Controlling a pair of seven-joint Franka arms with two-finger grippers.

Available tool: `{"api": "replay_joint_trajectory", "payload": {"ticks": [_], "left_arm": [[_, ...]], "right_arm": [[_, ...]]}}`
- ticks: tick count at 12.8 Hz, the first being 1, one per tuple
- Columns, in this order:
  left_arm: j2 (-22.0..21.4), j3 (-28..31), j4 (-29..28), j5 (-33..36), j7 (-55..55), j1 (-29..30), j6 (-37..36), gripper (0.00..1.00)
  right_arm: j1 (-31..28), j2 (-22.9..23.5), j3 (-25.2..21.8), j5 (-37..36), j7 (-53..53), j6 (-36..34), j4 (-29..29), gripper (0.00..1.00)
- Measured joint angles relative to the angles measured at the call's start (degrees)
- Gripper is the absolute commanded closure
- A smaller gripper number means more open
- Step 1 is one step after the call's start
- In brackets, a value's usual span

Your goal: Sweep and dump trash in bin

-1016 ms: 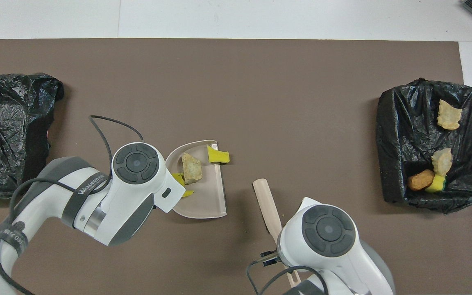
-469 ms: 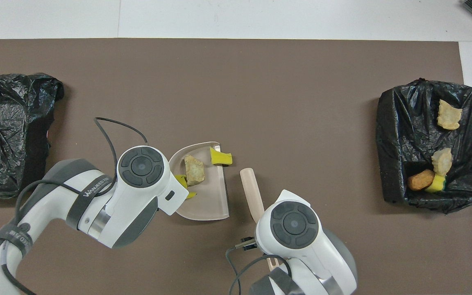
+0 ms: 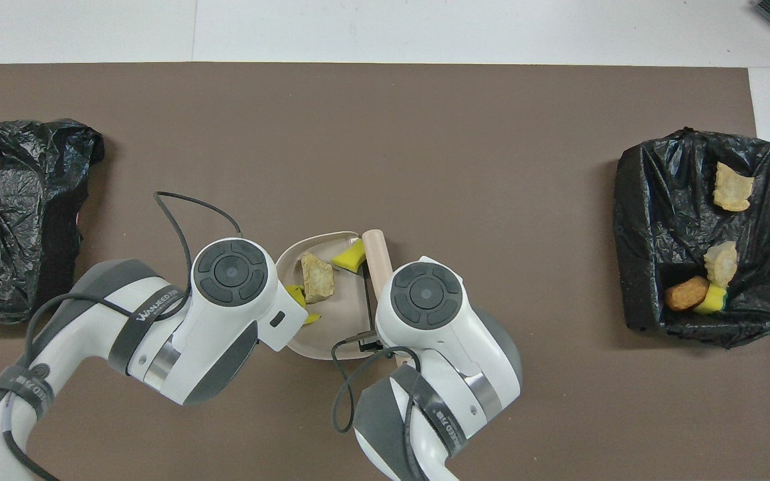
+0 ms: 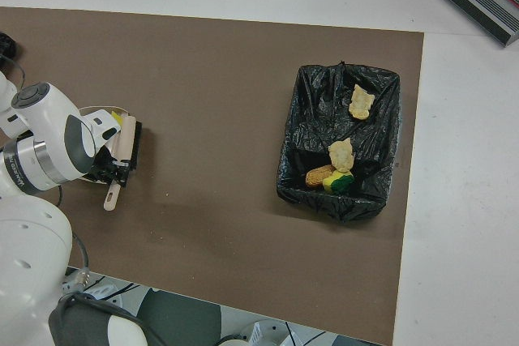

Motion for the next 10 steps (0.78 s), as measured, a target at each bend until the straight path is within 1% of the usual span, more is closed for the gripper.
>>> {"api": "replay_joint_trajectory", "payload": {"ticks": [2,4,6,10], "left_arm": [[0.0,0.0,0.0,0.0,0.0,0.0,0.0,1.0],[0.0,0.0,0.0,0.0,0.0,0.0,0.1,1.0],[0.0,0.1,-0.1,0.0,0.1,0.0,0.2,1.0],[0.0,0.3,0.0,0.0,1.5,0.0,0.4,1.0]], "right_arm": [[0.3,1.3,0.2,4.1,1.2,1.1,1.6,1.0],[0.3,1.2,0.1,5.8,1.2,0.2,1.7,1.0],[-0.6,-0.4,0.0,6.1,1.2,-4.0,2.0,1.0],[-2.8,-5.9,-0.1,6.3,1.2,-13.9,2.0,1.0]]}}
